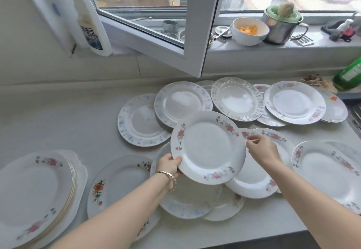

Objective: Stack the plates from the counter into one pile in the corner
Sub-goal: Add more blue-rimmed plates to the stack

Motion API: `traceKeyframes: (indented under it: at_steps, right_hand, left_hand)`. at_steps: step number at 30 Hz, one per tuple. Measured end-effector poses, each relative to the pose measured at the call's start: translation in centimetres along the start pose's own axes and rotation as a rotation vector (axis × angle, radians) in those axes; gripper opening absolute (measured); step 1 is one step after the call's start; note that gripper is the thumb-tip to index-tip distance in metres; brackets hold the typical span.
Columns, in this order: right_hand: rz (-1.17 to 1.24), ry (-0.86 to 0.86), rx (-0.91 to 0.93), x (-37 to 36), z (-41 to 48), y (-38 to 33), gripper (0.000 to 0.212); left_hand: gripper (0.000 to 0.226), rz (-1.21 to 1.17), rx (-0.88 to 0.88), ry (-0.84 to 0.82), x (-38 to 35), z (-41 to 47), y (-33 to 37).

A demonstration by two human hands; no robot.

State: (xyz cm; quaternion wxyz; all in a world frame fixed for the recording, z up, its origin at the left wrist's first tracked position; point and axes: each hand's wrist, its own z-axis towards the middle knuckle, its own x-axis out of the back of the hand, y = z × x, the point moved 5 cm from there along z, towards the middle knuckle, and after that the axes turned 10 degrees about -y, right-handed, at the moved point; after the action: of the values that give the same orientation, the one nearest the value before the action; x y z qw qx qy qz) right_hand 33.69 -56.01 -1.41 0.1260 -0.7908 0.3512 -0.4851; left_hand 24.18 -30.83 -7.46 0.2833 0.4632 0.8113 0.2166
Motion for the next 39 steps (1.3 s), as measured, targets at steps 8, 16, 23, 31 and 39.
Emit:
traceKeyframes:
  at_steps: [8,16,23,31,39]
  right_hand:
    - [-0.072,-0.142,0.180,-6.1,-1.0,-6.2,0.027]
    - [-0.324,-0.439,0.359,-18.1,-4.7,-15.3,0.022]
    - [-0.450,-0.584,0.472,-25.6,-8.8,-20.1,0.014]
    - [-0.439,-0.601,0.426,-27.3,-9.7,-20.0,0.018]
    - [-0.525,-0.545,0.465,-26.7,-9.7,-19.2,0.017]
  left_hand:
    - [0.023,-0.198,-0.164,0.169,12.0,-4.2,4.4]
    - [0.023,-0.468,-0.274,0.421,26.3,-10.9,4.3]
    - [0.024,-0.582,-0.277,0.610,35.9,-15.9,1.0]
    - [0.024,-0.631,-0.253,0.623,38.4,-15.3,-0.5]
    - [0.023,-0.633,-0.244,0.594,38.1,-14.1,-0.4]
